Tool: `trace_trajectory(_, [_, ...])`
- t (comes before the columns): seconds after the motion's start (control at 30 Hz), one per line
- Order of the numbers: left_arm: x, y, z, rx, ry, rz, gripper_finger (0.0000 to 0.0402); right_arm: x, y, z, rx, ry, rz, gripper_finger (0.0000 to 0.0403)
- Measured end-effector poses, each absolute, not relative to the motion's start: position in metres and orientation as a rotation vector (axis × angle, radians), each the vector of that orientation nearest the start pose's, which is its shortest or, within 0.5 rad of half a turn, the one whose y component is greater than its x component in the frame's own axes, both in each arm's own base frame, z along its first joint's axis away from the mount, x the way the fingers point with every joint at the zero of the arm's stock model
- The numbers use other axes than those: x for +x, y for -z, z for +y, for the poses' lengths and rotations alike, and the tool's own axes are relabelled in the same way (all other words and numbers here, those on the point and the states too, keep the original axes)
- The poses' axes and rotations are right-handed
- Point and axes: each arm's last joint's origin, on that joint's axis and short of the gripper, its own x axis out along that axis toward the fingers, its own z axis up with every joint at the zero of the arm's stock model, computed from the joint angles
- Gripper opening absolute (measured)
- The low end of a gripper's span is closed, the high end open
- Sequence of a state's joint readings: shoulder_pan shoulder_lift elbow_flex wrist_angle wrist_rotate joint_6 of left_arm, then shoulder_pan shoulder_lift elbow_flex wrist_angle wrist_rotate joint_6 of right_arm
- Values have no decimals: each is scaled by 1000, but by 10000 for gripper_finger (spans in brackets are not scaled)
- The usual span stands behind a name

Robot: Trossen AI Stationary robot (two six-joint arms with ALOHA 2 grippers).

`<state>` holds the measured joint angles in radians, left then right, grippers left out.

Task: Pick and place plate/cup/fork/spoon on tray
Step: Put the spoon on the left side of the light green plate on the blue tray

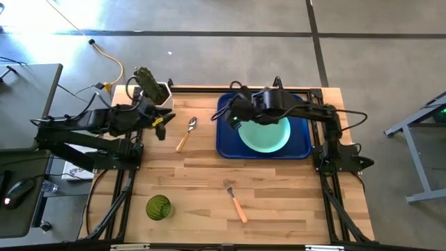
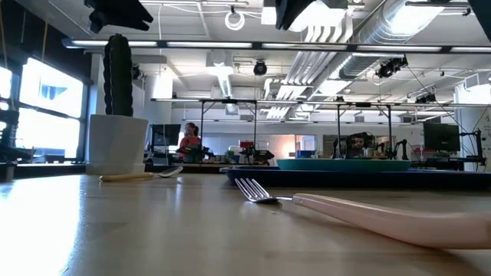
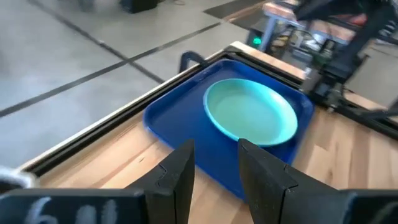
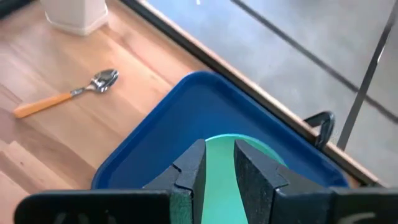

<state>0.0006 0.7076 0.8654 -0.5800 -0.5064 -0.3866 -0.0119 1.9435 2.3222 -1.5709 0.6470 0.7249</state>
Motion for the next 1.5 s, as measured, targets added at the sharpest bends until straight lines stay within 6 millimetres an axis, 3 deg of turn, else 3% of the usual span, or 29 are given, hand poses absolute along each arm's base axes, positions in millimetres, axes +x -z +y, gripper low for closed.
trace_trajectory(0.2, [153, -337, 16, -231, -537, 282, 111, 331, -435, -26, 212, 911, 834, 75])
trace_trajectory(0.53, [163, -315, 33, -499, -717, 377, 157, 305, -457, -26, 126, 845, 820, 75])
trace_trajectory(0.7, [173, -303, 38, -620, -751, 445, 174, 300, -461, -32, 82, 834, 837, 75])
trace_trajectory(1.23, [213, -251, 41, -726, -831, 761, 166, 288, -463, -78, 21, 848, 926, 75])
trace_trajectory(1.5, [222, -226, 42, -796, -950, 889, 166, 285, -463, -88, 15, 866, 940, 75])
